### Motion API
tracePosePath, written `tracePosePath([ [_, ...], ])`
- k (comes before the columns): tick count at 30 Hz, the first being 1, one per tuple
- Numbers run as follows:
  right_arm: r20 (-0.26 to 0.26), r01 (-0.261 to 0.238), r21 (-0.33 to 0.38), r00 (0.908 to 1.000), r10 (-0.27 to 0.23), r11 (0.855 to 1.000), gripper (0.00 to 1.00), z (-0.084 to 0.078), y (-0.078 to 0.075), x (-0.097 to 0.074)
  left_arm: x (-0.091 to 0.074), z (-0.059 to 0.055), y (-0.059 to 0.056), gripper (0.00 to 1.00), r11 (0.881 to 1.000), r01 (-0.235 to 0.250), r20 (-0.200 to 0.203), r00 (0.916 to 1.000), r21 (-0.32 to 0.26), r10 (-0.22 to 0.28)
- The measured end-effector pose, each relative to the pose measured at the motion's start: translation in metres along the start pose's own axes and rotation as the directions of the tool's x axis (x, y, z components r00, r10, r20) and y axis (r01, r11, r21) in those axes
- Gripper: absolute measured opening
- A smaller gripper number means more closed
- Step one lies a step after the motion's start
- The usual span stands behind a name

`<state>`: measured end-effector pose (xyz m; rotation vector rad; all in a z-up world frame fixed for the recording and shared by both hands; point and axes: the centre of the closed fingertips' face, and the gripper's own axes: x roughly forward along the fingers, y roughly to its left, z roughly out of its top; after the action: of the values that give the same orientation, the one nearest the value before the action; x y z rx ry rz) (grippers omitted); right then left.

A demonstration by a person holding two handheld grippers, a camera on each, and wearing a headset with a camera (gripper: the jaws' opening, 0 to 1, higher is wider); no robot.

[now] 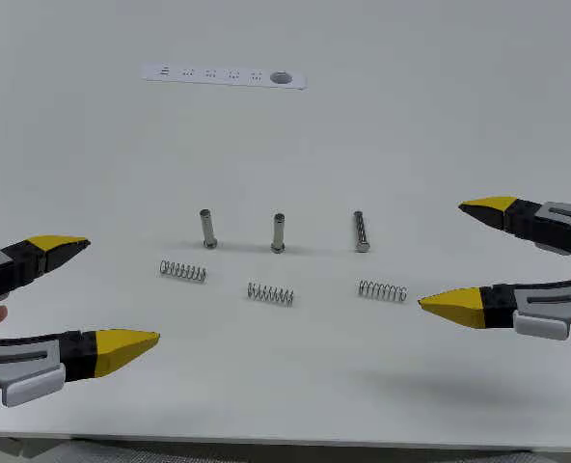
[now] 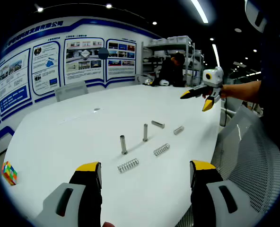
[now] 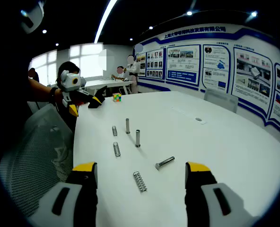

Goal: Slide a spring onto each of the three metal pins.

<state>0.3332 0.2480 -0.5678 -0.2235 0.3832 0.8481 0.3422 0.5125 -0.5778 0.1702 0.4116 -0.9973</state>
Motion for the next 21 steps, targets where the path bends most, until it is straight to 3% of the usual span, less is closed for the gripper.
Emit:
tracePosePath([
  [21, 0.004, 0.039, 0.030, 0.9992, -0.039, 0.999, 0.75, 0.0039, -0.0079, 0.0014, 0.0031, 0.0024, -0.0017, 0.78, 1.000, 0.005, 0.012, 0.9999, -0.004, -0.005],
])
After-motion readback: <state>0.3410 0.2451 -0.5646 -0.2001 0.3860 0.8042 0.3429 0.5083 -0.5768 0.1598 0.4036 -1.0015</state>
